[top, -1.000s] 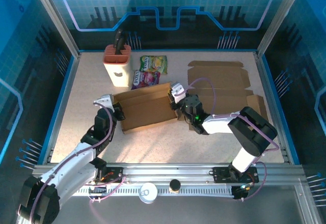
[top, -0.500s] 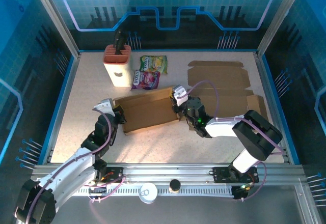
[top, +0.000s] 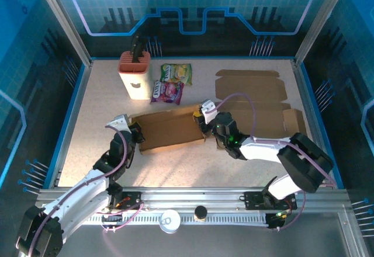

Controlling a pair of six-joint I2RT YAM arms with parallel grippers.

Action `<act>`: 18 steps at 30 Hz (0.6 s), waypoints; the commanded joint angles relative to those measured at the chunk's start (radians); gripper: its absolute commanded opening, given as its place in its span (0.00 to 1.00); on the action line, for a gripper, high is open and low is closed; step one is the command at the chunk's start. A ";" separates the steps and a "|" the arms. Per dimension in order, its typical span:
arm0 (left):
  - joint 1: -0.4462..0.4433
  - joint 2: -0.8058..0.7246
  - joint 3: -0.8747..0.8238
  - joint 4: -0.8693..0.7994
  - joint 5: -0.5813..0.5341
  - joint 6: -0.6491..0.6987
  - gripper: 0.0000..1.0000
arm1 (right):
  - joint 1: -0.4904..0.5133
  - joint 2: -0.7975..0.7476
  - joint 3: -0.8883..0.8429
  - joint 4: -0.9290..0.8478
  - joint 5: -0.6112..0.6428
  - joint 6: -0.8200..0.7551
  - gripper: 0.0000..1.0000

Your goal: Fold the paper box

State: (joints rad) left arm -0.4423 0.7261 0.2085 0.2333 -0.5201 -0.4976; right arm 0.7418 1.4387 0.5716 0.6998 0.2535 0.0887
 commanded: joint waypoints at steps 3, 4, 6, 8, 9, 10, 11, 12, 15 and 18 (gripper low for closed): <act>-0.020 0.040 -0.001 -0.135 -0.005 -0.045 0.00 | 0.029 -0.101 -0.005 -0.133 -0.079 0.114 0.50; -0.022 0.042 -0.002 -0.135 -0.010 -0.048 0.00 | 0.033 -0.113 -0.002 -0.152 -0.089 0.127 0.52; -0.027 0.041 0.000 -0.139 -0.018 -0.052 0.00 | 0.042 -0.141 -0.005 -0.185 -0.096 0.150 0.56; -0.029 0.038 0.001 -0.144 -0.024 -0.053 0.00 | 0.046 -0.174 -0.021 -0.203 -0.102 0.175 0.58; -0.033 0.036 0.003 -0.147 -0.028 -0.054 0.00 | 0.049 -0.196 -0.034 -0.207 -0.104 0.188 0.59; -0.034 0.035 0.003 -0.149 -0.031 -0.055 0.00 | 0.049 -0.217 -0.044 -0.216 -0.109 0.199 0.60; -0.036 0.033 0.003 -0.149 -0.033 -0.056 0.00 | 0.051 -0.238 -0.048 -0.233 -0.116 0.205 0.61; -0.039 0.032 0.003 -0.149 -0.036 -0.058 0.00 | 0.054 -0.259 -0.050 -0.258 -0.120 0.210 0.61; -0.044 0.030 0.003 -0.149 -0.047 -0.073 0.00 | 0.063 -0.327 -0.052 -0.327 -0.140 0.220 0.62; -0.048 0.035 0.002 -0.138 -0.059 -0.086 0.00 | 0.080 -0.413 -0.061 -0.396 -0.143 0.249 0.63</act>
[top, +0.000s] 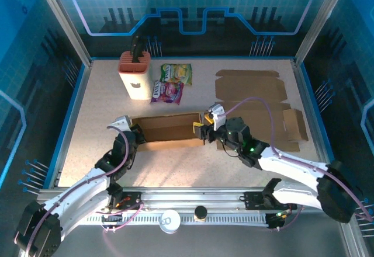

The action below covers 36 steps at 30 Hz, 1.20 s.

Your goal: Fold the paper box

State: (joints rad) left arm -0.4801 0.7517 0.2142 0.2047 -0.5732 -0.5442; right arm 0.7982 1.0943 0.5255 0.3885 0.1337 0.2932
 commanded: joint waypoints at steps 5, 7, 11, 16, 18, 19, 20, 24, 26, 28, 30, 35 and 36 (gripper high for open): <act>-0.021 0.027 -0.006 -0.093 -0.033 -0.059 0.00 | 0.097 -0.245 -0.044 -0.238 0.084 0.135 0.63; -0.028 0.032 -0.006 -0.091 -0.043 -0.063 0.00 | 0.143 -0.314 -0.014 -0.374 0.211 0.236 0.64; -0.043 0.029 -0.008 -0.090 -0.071 -0.074 0.00 | 0.207 -0.345 0.079 -0.540 0.324 0.532 0.53; -0.058 0.029 -0.013 -0.087 -0.095 -0.085 0.00 | 0.314 -0.204 0.184 -0.490 0.429 0.898 0.52; -0.059 0.028 -0.013 -0.088 -0.100 -0.086 0.00 | 0.324 -0.120 0.245 -0.455 0.431 1.028 0.50; -0.060 0.026 -0.015 -0.088 -0.102 -0.086 0.00 | 0.328 -0.067 0.298 -0.483 0.442 1.115 0.49; -0.059 0.024 -0.016 -0.088 -0.103 -0.086 0.00 | 0.330 -0.026 0.345 -0.522 0.449 1.185 0.48; -0.061 0.014 -0.015 -0.093 -0.109 -0.085 0.00 | 0.344 0.112 0.517 -0.570 0.483 1.341 0.49; -0.061 0.007 -0.015 -0.094 -0.112 -0.083 0.00 | 0.347 0.159 0.562 -0.610 0.484 1.436 0.50; -0.062 0.002 -0.015 -0.097 -0.116 -0.082 0.00 | 0.346 0.208 0.608 -0.664 0.492 1.503 0.50; -0.062 -0.002 -0.013 -0.097 -0.116 -0.079 0.00 | 0.338 0.249 0.649 -0.716 0.485 1.553 0.50; -0.062 -0.005 -0.010 -0.099 -0.112 -0.073 0.00 | 0.319 0.303 0.681 -0.715 0.457 1.601 0.49; -0.062 -0.003 -0.010 -0.099 -0.113 -0.074 0.00 | 0.315 0.313 0.686 -0.716 0.447 1.608 0.49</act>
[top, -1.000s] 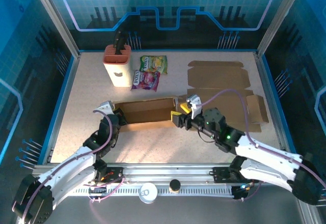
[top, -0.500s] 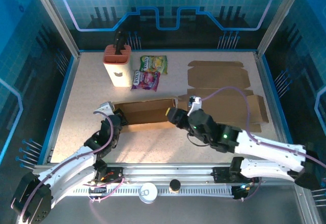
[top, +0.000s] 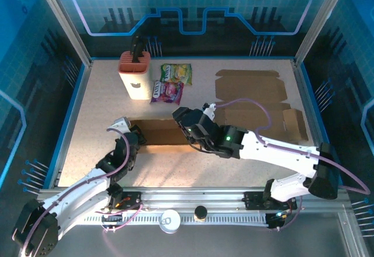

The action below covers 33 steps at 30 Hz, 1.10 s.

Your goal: Fold the paper box

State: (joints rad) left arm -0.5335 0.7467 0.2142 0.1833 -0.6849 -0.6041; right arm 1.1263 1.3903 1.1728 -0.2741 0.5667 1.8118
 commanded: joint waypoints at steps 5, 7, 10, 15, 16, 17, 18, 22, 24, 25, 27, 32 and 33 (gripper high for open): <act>-0.008 0.006 -0.012 -0.070 0.001 -0.019 0.00 | -0.032 0.048 0.019 -0.013 -0.043 0.129 0.48; -0.009 0.008 -0.011 -0.068 0.001 -0.020 0.00 | -0.047 0.057 0.013 -0.005 -0.056 0.137 0.46; -0.009 0.010 -0.010 -0.067 0.003 -0.020 0.00 | -0.067 0.068 0.005 0.024 -0.077 0.126 0.36; -0.010 0.008 0.003 -0.079 0.018 -0.016 0.00 | -0.081 0.086 -0.024 0.062 -0.118 0.139 0.10; -0.009 0.005 0.008 -0.093 0.022 -0.016 0.00 | -0.084 0.085 -0.038 0.078 -0.128 0.145 0.05; -0.009 0.002 0.017 -0.109 0.026 -0.016 0.03 | -0.085 0.085 -0.053 0.093 -0.135 0.153 0.00; -0.009 -0.007 0.024 -0.130 0.033 -0.018 0.06 | -0.086 0.083 -0.067 0.102 -0.140 0.159 0.00; -0.009 -0.076 0.053 -0.230 0.064 -0.039 0.30 | -0.088 0.075 -0.110 0.121 -0.146 0.172 0.00; -0.011 -0.132 0.071 -0.304 0.081 -0.066 0.43 | -0.090 0.066 -0.134 0.140 -0.143 0.177 0.00; -0.011 -0.158 0.077 -0.339 0.090 -0.077 0.47 | -0.091 0.063 -0.140 0.142 -0.142 0.176 0.00; -0.011 -0.222 0.094 -0.408 0.125 -0.113 0.54 | -0.098 0.060 -0.147 0.142 -0.142 0.166 0.00; -0.013 -0.292 0.192 -0.630 0.211 -0.212 0.58 | -0.132 0.066 -0.194 0.214 -0.191 0.156 0.00; -0.012 -0.293 0.220 -0.686 0.225 -0.233 0.59 | -0.140 0.070 -0.202 0.226 -0.208 0.154 0.00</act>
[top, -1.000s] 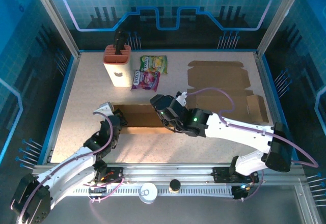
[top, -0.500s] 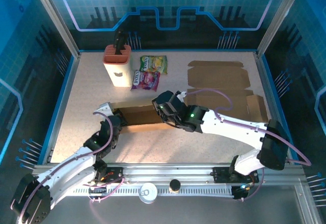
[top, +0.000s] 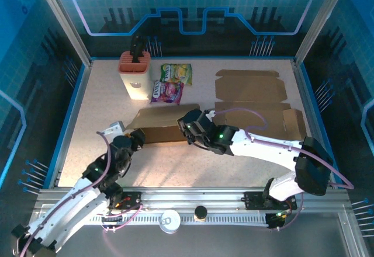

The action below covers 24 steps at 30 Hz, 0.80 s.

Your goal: Fold the paper box

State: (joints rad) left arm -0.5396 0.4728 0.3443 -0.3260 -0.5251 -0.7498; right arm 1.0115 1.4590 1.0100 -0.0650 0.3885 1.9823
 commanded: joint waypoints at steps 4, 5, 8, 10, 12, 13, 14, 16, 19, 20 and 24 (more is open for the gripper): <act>-0.006 0.010 0.213 -0.344 0.093 -0.139 0.60 | -0.039 0.013 -0.052 0.045 -0.058 -0.031 0.00; -0.006 0.019 0.245 -0.377 0.099 -0.146 0.60 | -0.040 0.017 -0.055 0.049 -0.065 -0.036 0.00; -0.006 0.046 0.316 -0.416 0.119 -0.139 0.64 | -0.051 0.020 -0.068 0.064 -0.094 -0.057 0.00; -0.006 0.079 0.353 -0.418 0.126 -0.105 0.72 | -0.057 0.017 -0.081 0.071 -0.109 -0.075 0.00; -0.005 0.130 0.379 -0.413 0.128 -0.072 0.75 | -0.064 0.012 -0.096 0.072 -0.126 -0.098 0.00; -0.004 0.156 0.386 -0.405 0.130 -0.055 0.76 | -0.070 0.011 -0.103 0.074 -0.137 -0.111 0.00; 0.001 0.185 0.391 -0.392 0.143 -0.035 0.77 | -0.078 0.013 -0.110 0.076 -0.152 -0.128 0.00; 0.023 0.245 0.402 -0.380 0.165 -0.001 0.77 | -0.100 0.018 -0.124 0.086 -0.199 -0.164 0.00; 0.099 0.316 0.397 -0.357 0.226 0.031 0.77 | -0.131 0.028 -0.189 0.161 -0.259 -0.199 0.00; 0.135 0.333 0.387 -0.342 0.254 0.040 0.76 | -0.141 0.035 -0.203 0.181 -0.284 -0.209 0.00; 0.254 0.375 0.330 -0.249 0.368 0.060 0.72 | -0.168 0.064 -0.218 0.214 -0.356 -0.255 0.00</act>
State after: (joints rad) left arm -0.3359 0.8360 0.7059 -0.6380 -0.2668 -0.7372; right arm 0.8600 1.4956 0.8108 0.1162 0.1127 1.8000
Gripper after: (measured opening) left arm 0.725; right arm 0.043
